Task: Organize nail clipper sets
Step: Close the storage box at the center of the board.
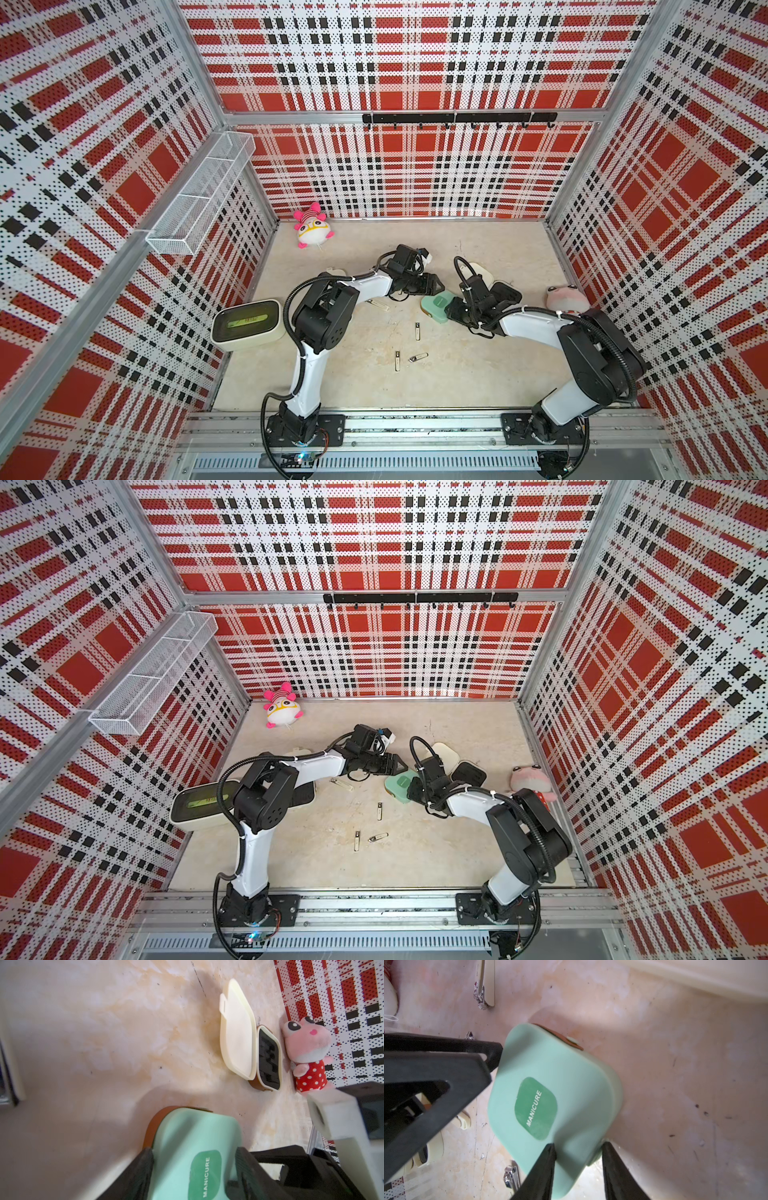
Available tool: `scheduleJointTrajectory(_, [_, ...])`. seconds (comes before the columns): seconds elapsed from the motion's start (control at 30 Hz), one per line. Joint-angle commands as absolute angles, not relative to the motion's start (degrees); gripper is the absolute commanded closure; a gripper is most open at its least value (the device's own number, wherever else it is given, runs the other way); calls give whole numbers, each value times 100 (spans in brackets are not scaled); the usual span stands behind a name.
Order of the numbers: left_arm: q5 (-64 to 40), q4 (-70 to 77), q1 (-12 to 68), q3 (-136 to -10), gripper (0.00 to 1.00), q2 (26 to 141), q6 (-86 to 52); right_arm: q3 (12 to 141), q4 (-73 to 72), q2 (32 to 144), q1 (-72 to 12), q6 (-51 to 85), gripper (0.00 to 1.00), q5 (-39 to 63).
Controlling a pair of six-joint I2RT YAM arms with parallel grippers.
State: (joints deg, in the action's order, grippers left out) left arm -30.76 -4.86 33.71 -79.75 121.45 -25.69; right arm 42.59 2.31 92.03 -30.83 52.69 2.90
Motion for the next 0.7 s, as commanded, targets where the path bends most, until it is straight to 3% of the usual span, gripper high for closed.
scheduleJointTrajectory(0.0, [-3462, -757, 3592, -7658, 34, 12259, -2706, 4095, -370, 9611, -3099, 5463, 60, 458])
scheduleJointTrajectory(0.37, [-3422, -599, 3559, -7585, 33, 12167, -2879, 3867, -830, 9475, -3065, 5668, 59, 632])
scheduleJointTrajectory(0.67, [-2920, -517, 2797, -7753, 32, 11312, -3177, 4292, 725, 8537, -3096, 4651, 41, 51])
